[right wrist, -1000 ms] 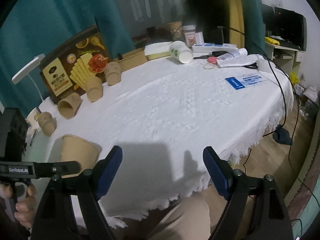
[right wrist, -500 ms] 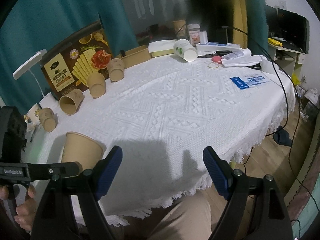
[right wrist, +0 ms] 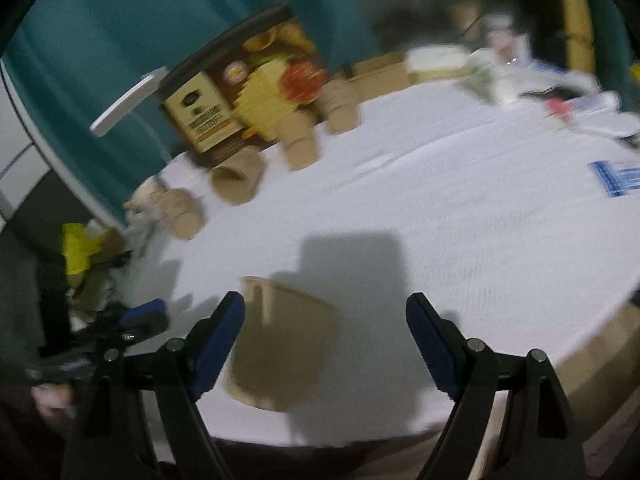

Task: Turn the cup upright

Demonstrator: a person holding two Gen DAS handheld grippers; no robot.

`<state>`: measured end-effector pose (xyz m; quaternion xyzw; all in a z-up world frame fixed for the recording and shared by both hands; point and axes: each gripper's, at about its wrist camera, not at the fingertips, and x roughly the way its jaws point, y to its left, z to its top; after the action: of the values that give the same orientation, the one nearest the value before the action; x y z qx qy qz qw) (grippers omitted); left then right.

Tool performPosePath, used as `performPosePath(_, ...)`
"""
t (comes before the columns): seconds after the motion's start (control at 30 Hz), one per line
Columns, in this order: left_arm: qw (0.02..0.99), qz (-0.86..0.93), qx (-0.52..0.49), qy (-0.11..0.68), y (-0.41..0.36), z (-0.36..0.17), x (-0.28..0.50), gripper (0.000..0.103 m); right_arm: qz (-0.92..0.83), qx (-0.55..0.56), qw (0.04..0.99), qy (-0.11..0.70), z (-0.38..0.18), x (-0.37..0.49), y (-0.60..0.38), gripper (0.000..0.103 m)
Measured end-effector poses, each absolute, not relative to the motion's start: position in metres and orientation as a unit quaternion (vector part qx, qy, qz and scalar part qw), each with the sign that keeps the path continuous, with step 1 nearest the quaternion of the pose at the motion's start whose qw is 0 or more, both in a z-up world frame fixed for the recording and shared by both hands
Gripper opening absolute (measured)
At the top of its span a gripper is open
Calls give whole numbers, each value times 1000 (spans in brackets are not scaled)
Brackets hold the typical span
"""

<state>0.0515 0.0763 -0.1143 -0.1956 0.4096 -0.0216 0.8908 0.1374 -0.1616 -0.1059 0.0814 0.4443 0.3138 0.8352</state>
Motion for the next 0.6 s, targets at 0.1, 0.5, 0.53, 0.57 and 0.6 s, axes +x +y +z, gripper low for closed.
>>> performPosePath(0.1,898,15,-182,402,95,-116,42,71,333,88,813,469,-113,143,-141,81)
performPosePath(0.5,908,5,-187,374,109,-115,30,71,353,77,760,541,-146,173,-104,81)
performPosePath(0.53,909,4,-186,373,107,-115,29,71,353,76,758,543,-148,176,-103,81)
performPosePath(0.57,909,3,-187,372,107,-115,29,71,356,76,756,545,-148,177,-104,81)
performPosePath(0.6,909,1,-187,371,107,-115,28,71,358,76,753,547,-148,178,-104,81)
